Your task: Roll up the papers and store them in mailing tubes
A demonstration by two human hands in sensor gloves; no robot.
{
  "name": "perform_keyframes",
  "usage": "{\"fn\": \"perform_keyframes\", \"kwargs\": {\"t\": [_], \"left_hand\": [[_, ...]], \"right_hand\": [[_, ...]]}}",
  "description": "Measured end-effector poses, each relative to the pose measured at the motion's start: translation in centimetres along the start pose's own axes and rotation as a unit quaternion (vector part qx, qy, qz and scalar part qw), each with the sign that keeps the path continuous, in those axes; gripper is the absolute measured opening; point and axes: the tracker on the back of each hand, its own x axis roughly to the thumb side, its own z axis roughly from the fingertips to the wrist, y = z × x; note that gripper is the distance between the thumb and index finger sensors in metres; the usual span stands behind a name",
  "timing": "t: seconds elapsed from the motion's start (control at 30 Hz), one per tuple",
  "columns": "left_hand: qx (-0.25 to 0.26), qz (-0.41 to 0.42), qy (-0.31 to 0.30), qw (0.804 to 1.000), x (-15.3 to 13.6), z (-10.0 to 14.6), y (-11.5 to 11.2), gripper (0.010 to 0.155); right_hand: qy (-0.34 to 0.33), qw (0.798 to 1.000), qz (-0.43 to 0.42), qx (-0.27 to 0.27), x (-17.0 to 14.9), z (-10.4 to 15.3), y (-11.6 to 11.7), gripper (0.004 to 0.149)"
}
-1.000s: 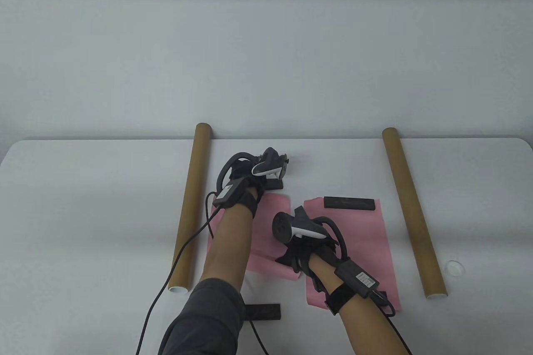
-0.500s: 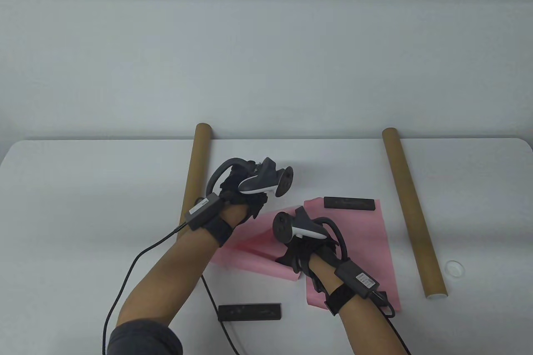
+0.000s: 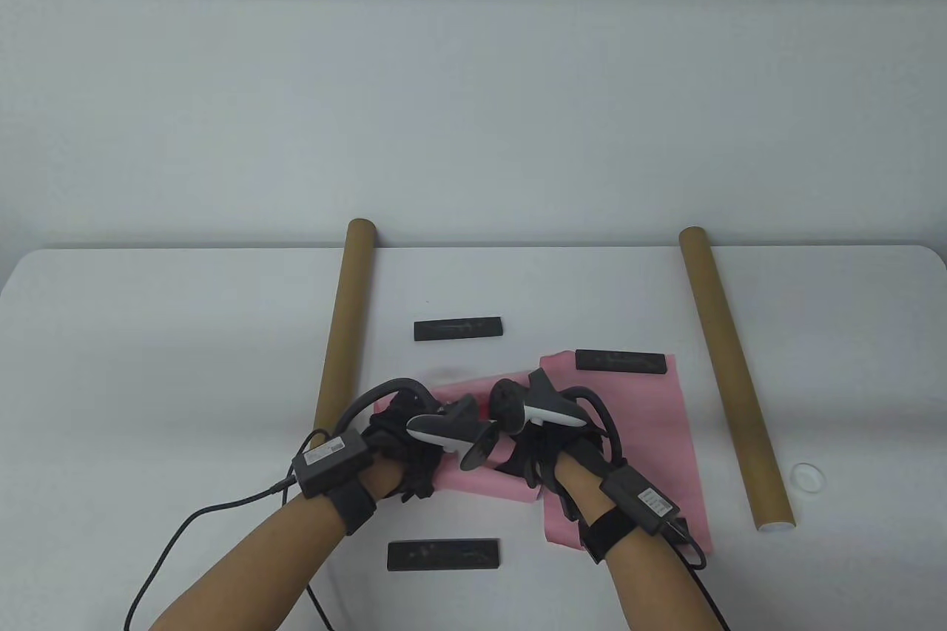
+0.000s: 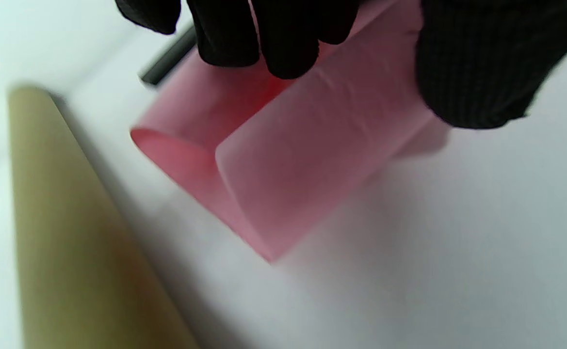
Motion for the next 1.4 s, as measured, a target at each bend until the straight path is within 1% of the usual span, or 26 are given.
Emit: {"fn": "perform_keyframes", "kwargs": {"t": [0.07, 0.13, 0.2, 0.27, 0.37, 0.43, 0.5, 0.57, 0.67, 0.7, 0.73, 0.8, 0.87, 0.9, 0.93, 0.97, 1.0, 1.03, 1.07, 1.13, 1.17, 1.2, 1.23, 1.3, 1.33, 1.4], "left_hand": [[-0.019, 0.027, -0.008, 0.999, -0.2, -0.5, -0.6, 0.087], [-0.016, 0.050, -0.026, 0.998, -0.1, -0.5, -0.7, 0.073], [0.014, 0.056, -0.011, 0.998, 0.2, 0.1, -0.6, 0.061], [0.034, 0.038, 0.007, 0.999, 0.4, 1.0, -0.4, 0.054], [0.067, 0.030, 0.031, 0.997, 0.6, 2.6, 0.2, 0.052], [0.108, 0.033, 0.045, 0.993, 0.8, 4.1, 0.8, 0.052], [0.157, 0.032, 0.070, 0.985, 1.2, 6.1, 1.3, 0.051], [0.203, 0.037, 0.096, 0.974, 1.6, 7.9, 1.4, 0.051], [0.251, 0.054, 0.126, 0.958, 2.2, 10.4, 0.9, 0.051], [0.275, 0.060, 0.130, 0.951, 2.7, 11.3, 0.5, 0.051], [0.282, 0.054, 0.136, 0.948, 2.9, 11.9, 0.2, 0.051], [0.316, 0.050, 0.153, 0.935, 3.3, 13.0, -0.4, 0.052], [0.352, 0.070, 0.165, 0.919, 3.2, 13.8, -0.8, 0.051], [0.372, 0.078, 0.163, 0.910, 3.1, 14.0, -1.0, 0.051], [0.388, 0.083, 0.161, 0.904, 3.1, 14.2, -1.1, 0.051], [0.405, 0.089, 0.164, 0.895, 3.1, 14.4, -1.2, 0.051], [0.417, 0.091, 0.162, 0.890, 3.2, 14.4, -1.4, 0.051], [0.422, 0.090, 0.156, 0.889, 3.3, 14.4, -1.5, 0.051], [0.426, 0.091, 0.148, 0.888, 3.5, 14.3, -1.6, 0.051], [0.424, 0.096, 0.137, 0.890, 3.9, 14.1, -2.0, 0.053], [0.424, 0.095, 0.131, 0.891, 4.1, 14.0, -2.1, 0.054], [0.425, 0.094, 0.128, 0.891, 4.2, 13.9, -2.3, 0.056], [0.425, 0.092, 0.124, 0.892, 4.3, 13.9, -2.4, 0.059], [0.414, 0.086, 0.110, 0.900, 4.6, 13.5, -2.7, 0.065], [0.412, 0.086, 0.106, 0.901, 4.6, 13.4, -2.8, 0.067], [0.407, 0.084, 0.092, 0.905, 4.8, 13.2, -2.8, 0.069]], "right_hand": [[-0.002, 1.000, 0.000, -0.001, -0.1, 0.0, 0.0, 0.089], [-0.003, 1.000, -0.002, -0.001, -0.1, 0.0, 0.1, 0.089], [-0.005, 1.000, 0.009, -0.005, -0.1, 0.1, 0.0, 0.089], [-0.008, 1.000, 0.020, -0.016, 0.0, 0.2, 0.0, 0.090], [-0.009, 0.998, 0.047, -0.048, -0.1, 0.8, -0.6, 0.089], [-0.020, 0.996, 0.043, -0.078, -0.4, 1.7, -1.4, 0.088], [-0.030, 0.992, 0.013, -0.123, -1.1, 3.1, -2.8, 0.083], [-0.041, 0.987, -0.021, -0.154, -1.8, 4.7, -4.2, 0.077], [-0.052, 0.974, -0.074, -0.208, -2.7, 7.2, -6.0, 0.065], [-0.060, 0.968, -0.102, -0.220, -3.0, 8.5, -6.6, 0.064], [-0.070, 0.962, -0.131, -0.229, -3.2, 9.6, -7.0, 0.063], [-0.106, 0.947, -0.177, -0.247, -3.0, 11.9, -7.5, 0.067], [-0.161, 0.939, -0.190, -0.236, -2.2, 13.9, -7.4, 0.076], [-0.172, 0.943, -0.182, -0.220, -1.3, 14.9, -6.9, 0.082], [-0.173, 0.952, -0.145, -0.207, -0.3, 15.8, -6.3, 0.088], [-0.173, 0.959, -0.090, -0.205, 0.6, 16.5, -5.7, 0.093], [-0.163, 0.961, -0.014, -0.225, 1.7, 17.2, -5.0, 0.097], [-0.145, 0.955, 0.018, -0.258, 2.3, 17.6, -4.5, 0.091], [-0.108, 0.938, 0.058, -0.325, 3.2, 18.2, -3.8, 0.082], [-0.094, 0.908, 0.108, -0.394, 3.8, 18.6, -3.0, 0.063], [-0.094, 0.899, 0.112, -0.413, 4.0, 18.6, -2.4, 0.054], [-0.101, 0.898, 0.108, -0.415, 4.0, 18.4, -2.0, 0.046], [-0.108, 0.904, 0.097, -0.403, 3.9, 18.2, -1.7, 0.042], [-0.111, 0.924, 0.058, -0.361, 3.4, 17.7, -1.0, 0.038], [-0.112, 0.929, 0.042, -0.350, 3.1, 17.6, -0.8, 0.037], [-0.116, 0.954, -0.025, -0.276, 1.9, 17.0, -0.3, 0.038]]}}
